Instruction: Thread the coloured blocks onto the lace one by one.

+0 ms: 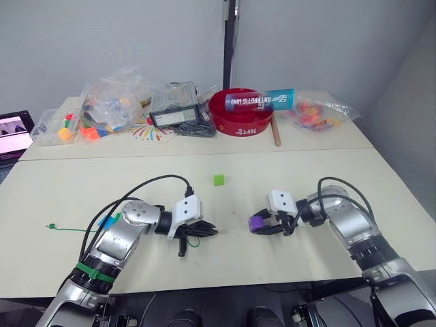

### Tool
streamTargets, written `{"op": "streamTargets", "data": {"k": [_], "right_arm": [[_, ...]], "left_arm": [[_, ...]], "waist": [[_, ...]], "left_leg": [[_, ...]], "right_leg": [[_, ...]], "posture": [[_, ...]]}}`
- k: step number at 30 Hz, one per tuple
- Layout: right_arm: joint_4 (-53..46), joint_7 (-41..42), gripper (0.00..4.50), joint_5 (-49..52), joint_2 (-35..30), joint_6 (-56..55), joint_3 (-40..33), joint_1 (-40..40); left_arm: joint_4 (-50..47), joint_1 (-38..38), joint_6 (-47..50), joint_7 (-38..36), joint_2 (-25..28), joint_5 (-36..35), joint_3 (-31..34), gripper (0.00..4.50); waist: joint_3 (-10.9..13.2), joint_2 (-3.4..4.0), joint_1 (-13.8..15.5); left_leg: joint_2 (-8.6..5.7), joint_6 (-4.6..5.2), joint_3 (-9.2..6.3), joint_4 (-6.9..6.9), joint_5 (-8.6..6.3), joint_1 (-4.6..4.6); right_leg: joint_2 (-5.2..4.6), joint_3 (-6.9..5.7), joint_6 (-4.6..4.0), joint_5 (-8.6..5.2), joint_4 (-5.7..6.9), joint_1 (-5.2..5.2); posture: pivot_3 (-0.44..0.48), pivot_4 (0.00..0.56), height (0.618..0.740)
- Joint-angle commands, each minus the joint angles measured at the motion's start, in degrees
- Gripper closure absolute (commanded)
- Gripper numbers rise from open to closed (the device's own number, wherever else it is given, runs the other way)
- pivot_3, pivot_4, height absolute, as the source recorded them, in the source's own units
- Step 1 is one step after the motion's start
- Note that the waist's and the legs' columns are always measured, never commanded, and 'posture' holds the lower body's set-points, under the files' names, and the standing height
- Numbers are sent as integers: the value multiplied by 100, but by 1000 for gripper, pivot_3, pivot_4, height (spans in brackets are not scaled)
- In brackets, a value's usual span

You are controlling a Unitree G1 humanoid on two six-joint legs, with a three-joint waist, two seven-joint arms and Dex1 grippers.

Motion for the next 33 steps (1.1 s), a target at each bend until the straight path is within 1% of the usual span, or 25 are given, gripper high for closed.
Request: {"op": "streamTargets", "data": {"k": [1,3,9,15,22,33], "right_arm": [[-671,-290,3304,-27,98,632,52,39],[-793,-370,3304,-18,164,824,88,96],[-624,-561,3304,-167,230,769,195,201],[-688,-493,3304,-143,173,761,218,216],[-696,-413,3304,-148,105,760,226,183],[-1111,-508,3304,-155,112,1125,312,188]], "left_arm": [[-125,-168,20,-58,-4,-24,-32,4500],[-89,-223,16,-73,5,14,-87,4500],[10,-344,24,-2,-55,225,-275,4500],[116,-438,18,170,-195,385,-365,4500],[199,-446,7,210,-203,497,-382,4500],[21,-477,153,269,-302,527,-500,4500]], "waist": [[0,0,-5],[0,0,-4],[0,0,7],[0,0,-2],[0,0,4],[0,0,3]], "left_leg": [[0,0,0,0,0,0],[-2,0,1,0,0,0],[-6,0,1,2,0,1],[-4,0,1,1,0,3],[-5,0,0,2,0,3],[-4,0,-1,2,0,2]], "right_leg": [[0,0,0,0,0,-1],[0,0,0,0,0,0],[-2,0,0,0,0,4],[0,-1,0,0,0,4],[-1,-1,0,0,0,5],[0,-1,0,0,0,4]], "posture": [[0,150,740],[0,150,740],[0,150,740],[0,150,740],[0,150,740],[0,150,740]]}}
